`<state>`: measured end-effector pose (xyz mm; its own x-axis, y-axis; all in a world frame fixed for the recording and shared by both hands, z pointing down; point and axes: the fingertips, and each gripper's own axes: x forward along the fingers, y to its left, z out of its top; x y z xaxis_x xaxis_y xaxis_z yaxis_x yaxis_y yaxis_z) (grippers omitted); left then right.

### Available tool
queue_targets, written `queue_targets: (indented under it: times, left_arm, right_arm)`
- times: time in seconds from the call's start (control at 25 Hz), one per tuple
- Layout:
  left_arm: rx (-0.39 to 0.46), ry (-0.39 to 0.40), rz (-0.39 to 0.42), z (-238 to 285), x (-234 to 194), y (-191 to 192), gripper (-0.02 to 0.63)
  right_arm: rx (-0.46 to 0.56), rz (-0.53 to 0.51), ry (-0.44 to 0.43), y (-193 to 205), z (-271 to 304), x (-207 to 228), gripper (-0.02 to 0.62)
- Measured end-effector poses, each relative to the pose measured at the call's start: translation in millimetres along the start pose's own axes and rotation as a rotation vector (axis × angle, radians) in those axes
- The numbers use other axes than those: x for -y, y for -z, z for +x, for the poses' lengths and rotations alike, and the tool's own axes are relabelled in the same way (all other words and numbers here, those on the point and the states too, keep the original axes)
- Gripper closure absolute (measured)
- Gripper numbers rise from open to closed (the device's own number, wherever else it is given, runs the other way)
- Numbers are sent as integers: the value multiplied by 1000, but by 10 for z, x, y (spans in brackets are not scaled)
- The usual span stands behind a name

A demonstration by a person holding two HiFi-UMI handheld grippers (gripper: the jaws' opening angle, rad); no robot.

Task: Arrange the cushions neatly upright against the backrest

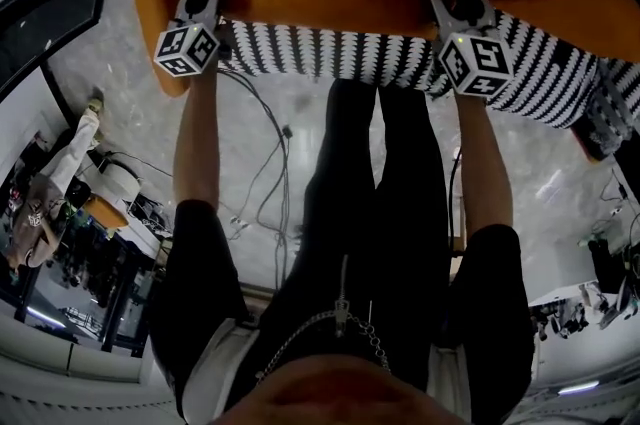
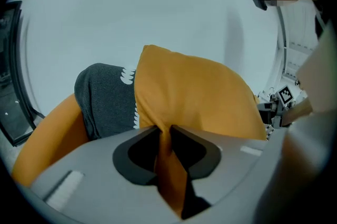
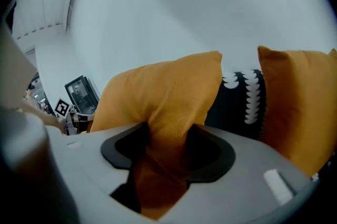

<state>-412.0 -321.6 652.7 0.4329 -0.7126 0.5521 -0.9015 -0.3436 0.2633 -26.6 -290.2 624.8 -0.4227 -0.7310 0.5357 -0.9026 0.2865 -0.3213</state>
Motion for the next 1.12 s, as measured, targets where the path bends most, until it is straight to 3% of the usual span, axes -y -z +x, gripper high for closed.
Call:
queue_targets:
  times: [0.36,0.48,0.72,0.92,1.12]
  left_arm:
    - [-4,-31,-61,456,-424,-128,526]
    - [-51,-24,-44,614,-469,-13,525]
    - [-128,-53,-52,792,-637,260,514]
    - [-145,-33,-75,847,-641,346,500]
    - [-147,-18,-70,826,-718,386,492]
  right_arm:
    - [47,-219,11,-432,702,-23,342]
    - [22,-265,22,-249,773,20,337]
    - [-123,-385,44,333,936,71,316]
    - [-135,-307,52,451,918,120,285]
    - [-138,-298,58,490,987,133,282]
